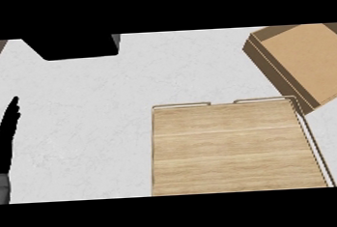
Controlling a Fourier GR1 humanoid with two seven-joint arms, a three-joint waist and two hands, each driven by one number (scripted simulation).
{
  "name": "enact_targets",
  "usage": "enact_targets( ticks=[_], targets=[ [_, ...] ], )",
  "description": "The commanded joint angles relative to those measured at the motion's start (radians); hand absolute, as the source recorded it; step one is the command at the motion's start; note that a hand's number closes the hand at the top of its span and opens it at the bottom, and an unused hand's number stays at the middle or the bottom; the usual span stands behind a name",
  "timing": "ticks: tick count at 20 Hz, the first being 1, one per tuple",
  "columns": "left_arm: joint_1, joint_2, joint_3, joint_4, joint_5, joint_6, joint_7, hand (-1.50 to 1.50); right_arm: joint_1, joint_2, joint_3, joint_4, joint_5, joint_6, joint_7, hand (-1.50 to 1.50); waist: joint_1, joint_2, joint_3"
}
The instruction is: Pick the lemon from the tray and place it in the cardboard box
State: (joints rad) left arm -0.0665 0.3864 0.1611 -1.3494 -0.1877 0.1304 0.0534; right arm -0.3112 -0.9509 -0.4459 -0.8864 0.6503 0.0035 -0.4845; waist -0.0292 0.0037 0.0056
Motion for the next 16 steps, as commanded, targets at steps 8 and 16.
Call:
enact_targets(
  ticks=[8, 16],
  targets=[
    [-0.055, -0.004, -0.021, 0.011, -0.024, -0.026, 0.002, 0.00, -0.328, -0.076, -0.027, 0.357, -0.062, 0.108, -0.155, 1.50, 0.067, 0.006, -0.004],
    [-0.083, -0.016, -0.007, 0.052, -0.033, -0.017, -0.020, 0.00, -0.574, 0.021, 0.026, 0.447, -0.038, 0.127, 0.036, 1.50, 0.063, 0.006, -0.005]
  ],
)
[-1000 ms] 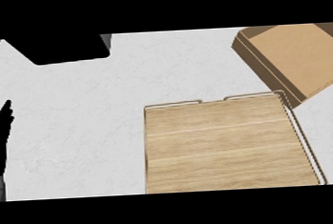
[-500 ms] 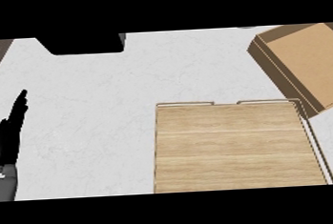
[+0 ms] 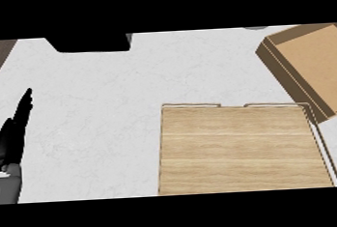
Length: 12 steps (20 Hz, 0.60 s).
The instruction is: Pick the lemon from the tray and place it in the cardboard box
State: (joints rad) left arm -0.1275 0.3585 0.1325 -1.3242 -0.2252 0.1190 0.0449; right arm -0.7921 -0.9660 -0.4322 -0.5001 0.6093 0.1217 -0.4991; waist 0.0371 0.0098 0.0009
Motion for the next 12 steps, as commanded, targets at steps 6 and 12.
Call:
enact_targets(
  ticks=[6, 12],
  targets=[
    [0.005, 0.004, -0.001, -0.017, -0.010, -0.013, -0.007, 0.00, -0.190, 0.089, 0.019, 0.200, 0.029, -0.027, 0.083, 1.50, 0.019, 0.008, 0.002],
    [-0.032, -0.009, -0.001, 0.028, -0.008, -0.015, -0.020, 0.00, -0.237, 0.134, 0.032, 0.269, 0.063, -0.104, 0.110, 1.50, 0.030, 0.019, 0.002]
  ],
)
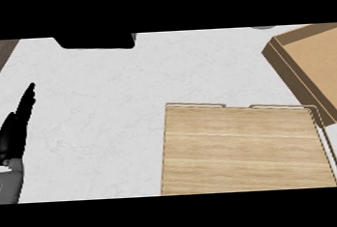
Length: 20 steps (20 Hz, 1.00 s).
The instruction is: Pick the lemon from the tray and place it in the cardboard box
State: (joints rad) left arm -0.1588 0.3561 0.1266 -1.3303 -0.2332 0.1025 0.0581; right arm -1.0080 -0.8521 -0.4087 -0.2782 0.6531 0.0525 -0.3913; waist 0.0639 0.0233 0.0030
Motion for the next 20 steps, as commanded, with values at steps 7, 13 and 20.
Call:
enact_targets(
  ticks=[7, 13, 20],
  targets=[
    [-0.020, 0.006, 0.005, 0.005, 0.014, -0.029, 0.006, 0.00, -0.056, 0.068, 0.001, 0.120, 0.035, -0.119, 0.132, 1.50, 0.024, 0.014, 0.002],
    [-0.012, -0.006, 0.000, 0.012, 0.001, -0.012, -0.020, 0.00, -0.036, 0.078, -0.032, 0.167, 0.003, -0.072, 0.147, -1.50, 0.035, 0.022, 0.004],
    [-0.049, -0.024, -0.015, 0.005, -0.019, 0.008, 0.017, 0.00, -0.045, 0.088, -0.103, 0.119, -0.067, -0.123, 0.029, -1.50, 0.023, 0.020, 0.005]
  ],
)
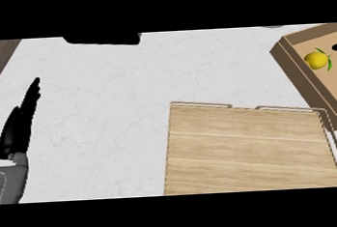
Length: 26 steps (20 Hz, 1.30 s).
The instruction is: Pick the lemon from the tray and place it in the cardboard box
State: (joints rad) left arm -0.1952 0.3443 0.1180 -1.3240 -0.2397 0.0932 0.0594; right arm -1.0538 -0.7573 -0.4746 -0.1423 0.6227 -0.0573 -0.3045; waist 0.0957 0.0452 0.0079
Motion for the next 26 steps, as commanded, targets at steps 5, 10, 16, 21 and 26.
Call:
enact_targets(
  ticks=[5, 10, 16, 21, 26],
  targets=[
    [0.014, -0.007, 0.005, 0.024, -0.001, 0.004, -0.023, 0.00, -0.020, -0.028, -0.139, -0.031, -0.131, -0.064, -0.078, -1.50, -0.012, -0.004, -0.001],
    [-0.001, 0.013, 0.026, -0.002, 0.021, -0.017, 0.018, 0.00, 0.033, -0.105, -0.222, -0.016, -0.212, 0.022, -0.142, -1.50, -0.024, -0.009, 0.001],
    [0.029, 0.003, 0.025, 0.023, 0.006, 0.000, -0.016, 0.00, 0.077, -0.224, -0.278, -0.005, -0.266, 0.131, -0.138, -1.50, -0.039, -0.012, -0.001],
    [0.044, -0.005, 0.026, -0.020, 0.001, 0.018, 0.004, 0.00, 0.191, -0.320, -0.304, 0.011, -0.286, 0.202, -0.162, -1.50, -0.047, -0.016, 0.001],
    [0.054, 0.013, 0.047, -0.006, 0.012, 0.007, -0.011, 0.00, 0.307, -0.401, -0.331, 0.020, -0.310, 0.298, -0.224, -1.50, -0.063, -0.017, 0.004]
  ],
)
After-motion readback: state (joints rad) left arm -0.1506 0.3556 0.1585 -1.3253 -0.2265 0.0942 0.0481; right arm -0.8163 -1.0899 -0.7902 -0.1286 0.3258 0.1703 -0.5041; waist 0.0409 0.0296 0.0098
